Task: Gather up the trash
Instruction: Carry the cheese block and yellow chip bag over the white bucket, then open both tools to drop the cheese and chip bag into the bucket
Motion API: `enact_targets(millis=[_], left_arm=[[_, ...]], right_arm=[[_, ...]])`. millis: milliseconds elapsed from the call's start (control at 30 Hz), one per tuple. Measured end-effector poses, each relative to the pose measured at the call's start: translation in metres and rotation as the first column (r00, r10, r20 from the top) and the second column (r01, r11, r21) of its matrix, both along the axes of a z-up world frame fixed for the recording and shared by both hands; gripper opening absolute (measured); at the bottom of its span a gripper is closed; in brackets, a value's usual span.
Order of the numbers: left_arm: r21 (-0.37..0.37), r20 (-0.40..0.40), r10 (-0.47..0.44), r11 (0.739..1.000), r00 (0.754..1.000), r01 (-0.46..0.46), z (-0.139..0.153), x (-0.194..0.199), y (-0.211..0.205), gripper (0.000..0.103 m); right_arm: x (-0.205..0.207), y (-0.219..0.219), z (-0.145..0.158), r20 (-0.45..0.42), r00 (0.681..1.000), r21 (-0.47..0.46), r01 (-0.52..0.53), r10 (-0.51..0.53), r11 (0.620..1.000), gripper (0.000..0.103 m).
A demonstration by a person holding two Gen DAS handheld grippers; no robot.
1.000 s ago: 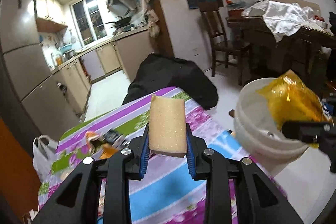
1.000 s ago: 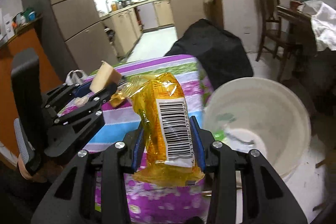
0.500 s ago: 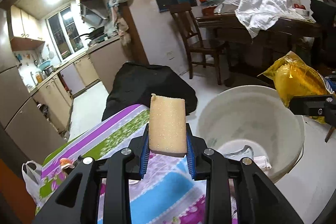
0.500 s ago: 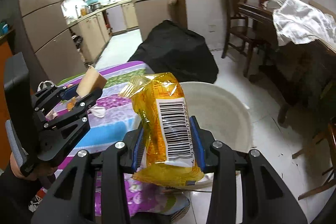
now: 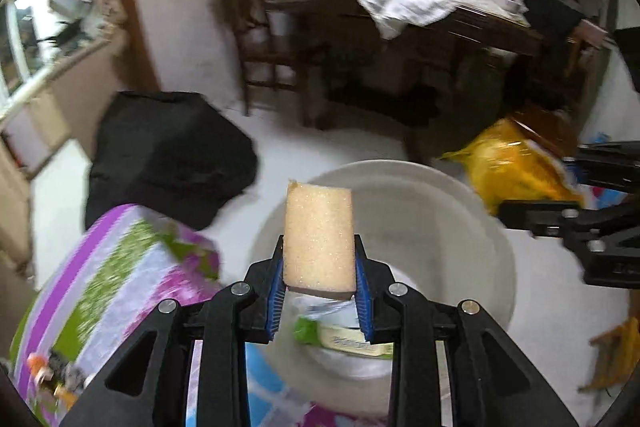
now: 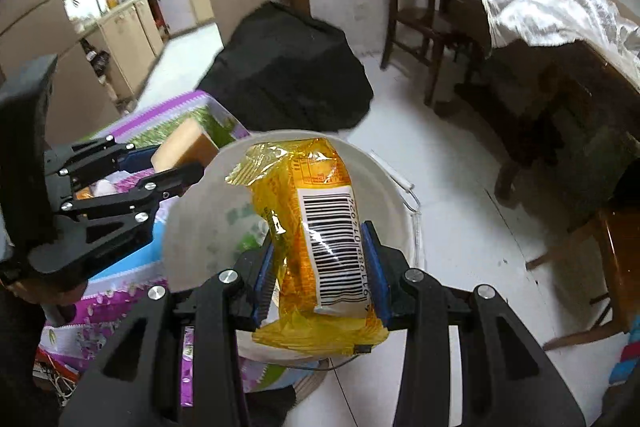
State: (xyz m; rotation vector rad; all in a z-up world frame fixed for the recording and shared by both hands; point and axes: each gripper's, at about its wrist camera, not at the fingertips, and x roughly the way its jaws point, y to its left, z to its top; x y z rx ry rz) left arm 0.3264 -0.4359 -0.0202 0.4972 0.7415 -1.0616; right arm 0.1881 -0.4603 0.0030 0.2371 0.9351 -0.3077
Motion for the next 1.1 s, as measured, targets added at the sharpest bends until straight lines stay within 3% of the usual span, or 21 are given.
enact_targets(millis=[133,267,633,867,900,933,967,1100], left_arm=[[0.044,-0.050,-0.079,0.996,0.996,0.082,-0.011,0.006,-0.027,0.031],[0.112,-0.074,-0.100,0.988,0.992,0.107,-0.030,0.010,-0.045,0.031],[0.151,-0.113,-0.080,0.984,0.990,0.097,-0.063,0.025,-0.023,0.031],[0.141,-0.125,-0.085,0.985,0.988,0.102,-0.069,0.026,-0.022,0.031],[0.138,-0.123,-0.081,0.986,0.989,0.098,-0.069,0.026,-0.022,0.033],[0.138,-0.118,-0.072,0.986,0.990,0.088,-0.069,0.027,-0.021,0.043],[0.132,-0.112,-0.066,0.988,0.991,0.081,-0.069,0.028,-0.020,0.047],[0.131,-0.121,-0.043,0.990,0.992,0.058,-0.069,0.033,-0.017,0.047]], right_arm=[[0.021,-0.015,-0.011,-0.105,0.994,0.032,0.019,-0.016,0.999,0.038],[0.035,-0.020,-0.018,-0.173,0.985,0.063,0.017,-0.005,0.998,0.038],[0.061,-0.029,-0.038,-0.300,0.953,0.100,-0.017,0.047,0.995,0.038],[0.069,-0.034,-0.042,-0.301,0.950,0.138,-0.037,0.078,0.990,0.041],[0.070,-0.035,-0.042,-0.296,0.953,0.136,-0.031,0.071,0.990,0.048],[0.069,-0.037,-0.041,-0.292,0.955,0.135,-0.020,0.059,0.991,0.049],[0.070,-0.038,-0.040,-0.280,0.959,0.129,-0.015,0.051,0.991,0.049],[0.067,-0.041,-0.039,-0.267,0.963,0.114,-0.006,0.036,0.993,0.049]])
